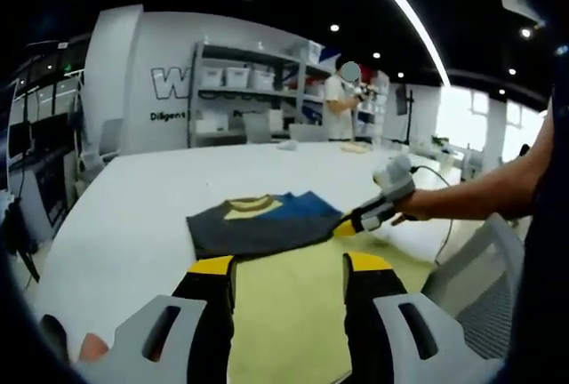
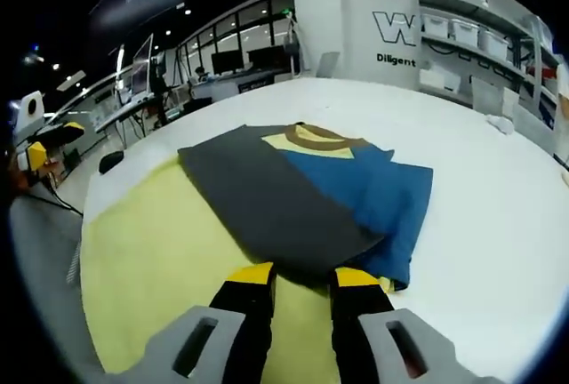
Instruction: Fold the garment on the visible template until the final outline fits inside the template.
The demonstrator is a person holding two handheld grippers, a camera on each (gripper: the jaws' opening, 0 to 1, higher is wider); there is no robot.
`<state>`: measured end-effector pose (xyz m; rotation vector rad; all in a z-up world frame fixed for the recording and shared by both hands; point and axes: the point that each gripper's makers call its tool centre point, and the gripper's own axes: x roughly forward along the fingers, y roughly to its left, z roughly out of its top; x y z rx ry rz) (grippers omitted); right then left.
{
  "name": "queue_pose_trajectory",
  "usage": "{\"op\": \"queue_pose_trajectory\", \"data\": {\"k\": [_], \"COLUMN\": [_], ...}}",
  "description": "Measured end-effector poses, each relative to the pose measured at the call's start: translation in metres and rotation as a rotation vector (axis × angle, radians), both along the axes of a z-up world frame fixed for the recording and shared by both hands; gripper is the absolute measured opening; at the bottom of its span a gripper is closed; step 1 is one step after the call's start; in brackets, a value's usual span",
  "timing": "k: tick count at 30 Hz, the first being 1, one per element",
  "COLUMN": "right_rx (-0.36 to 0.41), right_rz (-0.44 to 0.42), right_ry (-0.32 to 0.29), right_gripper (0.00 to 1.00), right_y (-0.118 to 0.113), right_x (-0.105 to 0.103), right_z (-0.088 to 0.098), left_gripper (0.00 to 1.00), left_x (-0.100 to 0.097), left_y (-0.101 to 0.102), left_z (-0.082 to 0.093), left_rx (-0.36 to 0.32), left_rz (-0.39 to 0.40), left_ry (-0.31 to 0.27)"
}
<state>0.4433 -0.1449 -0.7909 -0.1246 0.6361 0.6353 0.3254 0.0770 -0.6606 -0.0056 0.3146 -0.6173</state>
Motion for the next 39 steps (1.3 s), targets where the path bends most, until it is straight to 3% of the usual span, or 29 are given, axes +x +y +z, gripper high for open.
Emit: {"op": "queue_pose_trajectory", "data": {"k": [6,14,18,24,39], "right_rx": [0.013,-0.033,-0.128,-0.171,-0.132], "right_rz": [0.014,-0.016,-0.005,0.003,-0.023], "right_ry": [-0.016,0.02,0.019,-0.032,-0.084], "right_gripper": [0.17,0.02,0.05,0.06,0.04], "right_y": [0.002,-0.009,-0.015,-0.017,-0.015], "right_x": [-0.004,-0.006,-0.01,-0.01,-0.004], "right_z": [0.01,-0.002,-0.01,-0.004,0.012], "left_gripper": [0.45,0.43,0.43,0.43,0.43], "left_x": [0.0,-0.001,-0.001,-0.002,-0.001], "left_y": [0.0,-0.001,-0.001,-0.002,-0.002], "left_z": [0.0,-0.001,-0.001,-0.002,-0.003], "left_rx": [-0.004,0.001,0.001,0.004,0.007], "left_rz": [0.001,-0.006,-0.007,-0.014,-0.014], "left_ry": [0.003,0.007,0.007,0.009,0.011]}}
